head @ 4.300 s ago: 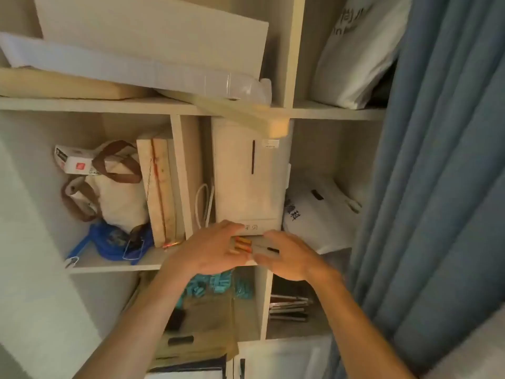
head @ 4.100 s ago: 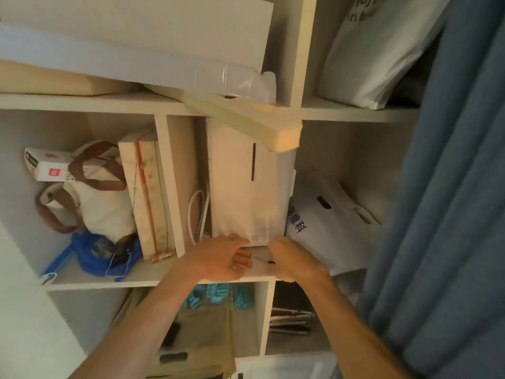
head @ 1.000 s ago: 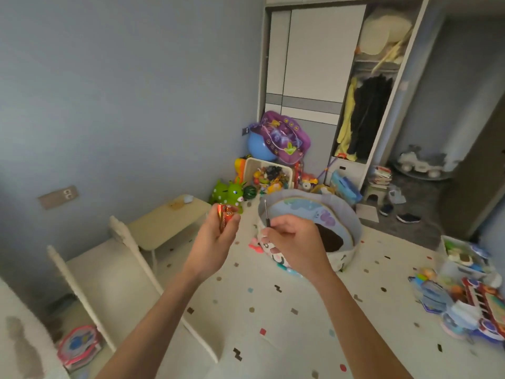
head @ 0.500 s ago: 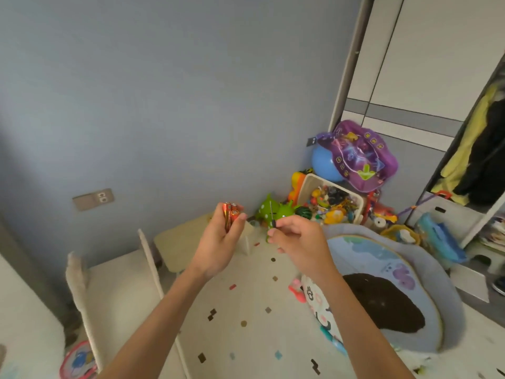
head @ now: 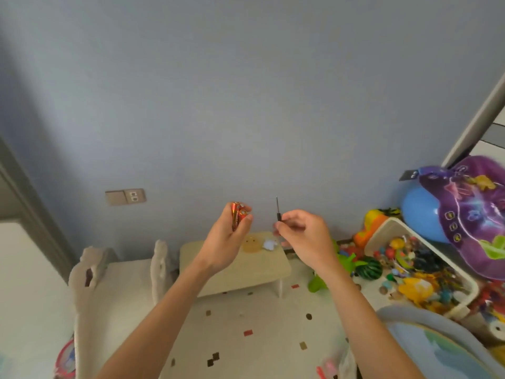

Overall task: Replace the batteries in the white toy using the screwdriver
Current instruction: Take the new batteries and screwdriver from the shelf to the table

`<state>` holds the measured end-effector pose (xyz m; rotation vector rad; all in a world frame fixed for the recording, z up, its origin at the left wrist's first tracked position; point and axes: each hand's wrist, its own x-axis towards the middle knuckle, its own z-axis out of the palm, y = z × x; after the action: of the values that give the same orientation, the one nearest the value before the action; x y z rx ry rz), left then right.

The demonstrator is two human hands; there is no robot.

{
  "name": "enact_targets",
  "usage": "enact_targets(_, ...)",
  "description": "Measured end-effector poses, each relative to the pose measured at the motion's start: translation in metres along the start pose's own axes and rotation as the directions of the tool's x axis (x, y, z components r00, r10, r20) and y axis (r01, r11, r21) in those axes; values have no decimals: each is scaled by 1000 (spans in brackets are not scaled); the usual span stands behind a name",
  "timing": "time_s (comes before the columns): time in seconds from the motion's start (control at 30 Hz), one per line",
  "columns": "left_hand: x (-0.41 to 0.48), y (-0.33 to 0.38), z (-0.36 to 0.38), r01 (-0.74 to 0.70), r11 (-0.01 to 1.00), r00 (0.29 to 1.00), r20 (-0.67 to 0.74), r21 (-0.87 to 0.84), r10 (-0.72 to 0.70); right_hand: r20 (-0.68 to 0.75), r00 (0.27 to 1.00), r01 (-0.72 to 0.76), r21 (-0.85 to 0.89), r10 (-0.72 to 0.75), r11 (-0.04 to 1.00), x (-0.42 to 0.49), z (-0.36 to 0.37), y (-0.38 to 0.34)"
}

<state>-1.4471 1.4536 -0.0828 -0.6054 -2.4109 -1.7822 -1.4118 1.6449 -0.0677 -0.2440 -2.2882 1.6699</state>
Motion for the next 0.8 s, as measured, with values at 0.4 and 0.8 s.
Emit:
enact_targets(0.4,250,-141,49,124,991,992,14,39,-125,186,980,-74,42,65,996,279,43,93)
enact_targets(0.8,392,-242,105,296,943,955,-84,152,-286,394,915,-94,-7,89,996,479,57,203)
